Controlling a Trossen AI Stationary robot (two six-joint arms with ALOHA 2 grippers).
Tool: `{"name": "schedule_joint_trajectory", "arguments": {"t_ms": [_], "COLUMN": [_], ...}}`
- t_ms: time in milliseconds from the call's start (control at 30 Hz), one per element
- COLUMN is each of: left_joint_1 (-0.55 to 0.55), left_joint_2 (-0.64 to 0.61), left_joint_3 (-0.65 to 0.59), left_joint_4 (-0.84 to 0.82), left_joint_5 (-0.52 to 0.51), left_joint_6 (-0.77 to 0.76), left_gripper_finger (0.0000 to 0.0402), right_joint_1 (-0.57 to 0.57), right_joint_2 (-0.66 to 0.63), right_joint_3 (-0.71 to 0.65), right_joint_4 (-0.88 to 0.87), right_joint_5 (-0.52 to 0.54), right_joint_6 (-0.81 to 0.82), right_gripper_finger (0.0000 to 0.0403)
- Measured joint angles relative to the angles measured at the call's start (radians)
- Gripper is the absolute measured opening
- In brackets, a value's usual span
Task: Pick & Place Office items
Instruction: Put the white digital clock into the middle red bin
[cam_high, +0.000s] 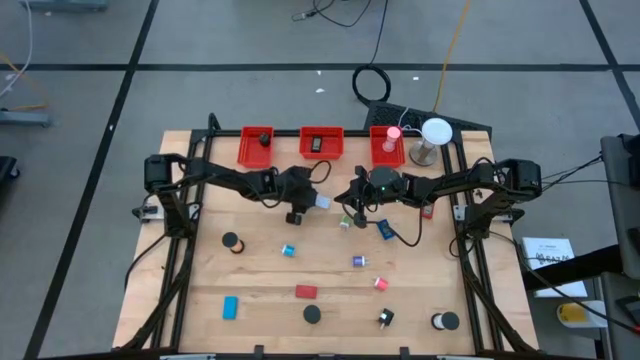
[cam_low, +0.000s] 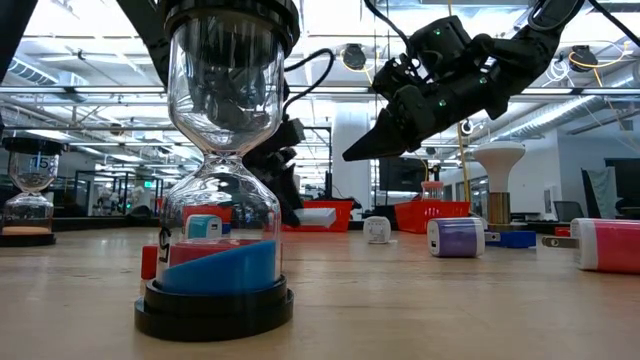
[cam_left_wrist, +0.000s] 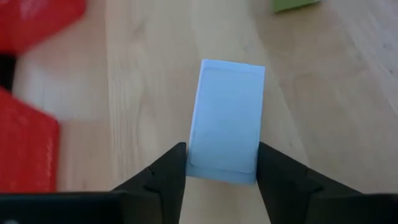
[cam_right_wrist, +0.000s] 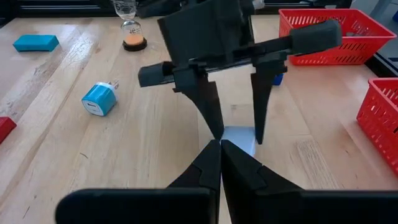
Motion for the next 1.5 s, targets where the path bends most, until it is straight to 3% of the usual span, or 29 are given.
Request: {"name": "schedule_joint_trajectory", "arguments": {"t_ms": [200,333,467,567,667,767,933,1100,1333,1500], "left_joint_1": [0.013,0.005,0.007,0.014,0.023,0.022,0.023,0.022,0.043,0.092], "left_joint_2": [0.01,0.003,-0.005,-0.017,-0.037,-0.069,-0.145,-0.225,-0.312,-0.372], "left_joint_3": [0.0,0.0,0.0,0.0,-0.032,-0.11,-0.284,-0.432,-0.577,-0.686], "left_joint_4": [0.018,0.009,-0.01,-0.067,-0.093,0.027,0.374,0.689,0.878,0.982], "left_joint_5": [-0.008,-0.066,-0.091,-0.137,-0.164,-0.146,-0.068,-0.018,-0.023,0.011], "left_joint_6": [-0.076,-0.129,-0.159,-0.253,-0.349,-0.44,-0.571,-0.659,-0.681,-0.692], "left_gripper_finger": [0.0197,0.0218,0.0229,0.0215,0.0167,0.0102,0.0011,0.0023,0.0005,0.0011], "right_joint_1": [-0.002,-0.009,-0.011,-0.013,-0.019,-0.021,-0.027,-0.035,-0.038,-0.041], "right_joint_2": [0.0,0.0,0.0,0.0,0.0,0.001,0.033,0.116,0.265,0.337], "right_joint_3": [0.0,0.0,0.0,0.016,0.073,0.14,0.227,0.35,0.57,0.661], "right_joint_4": [-0.015,-0.015,-0.018,-0.073,-0.194,-0.293,-0.388,-0.522,-0.748,-0.817], "right_joint_5": [0.002,0.005,0.065,0.083,0.088,0.126,0.159,0.159,0.158,0.155], "right_joint_6": [0.033,0.077,0.135,0.175,0.2,0.186,0.171,0.176,0.155,0.148], "right_gripper_finger": [0.0006,0.0006,0.0018,0.0038,0.0066,0.0097,0.015,0.0196,0.024,0.0263]}}
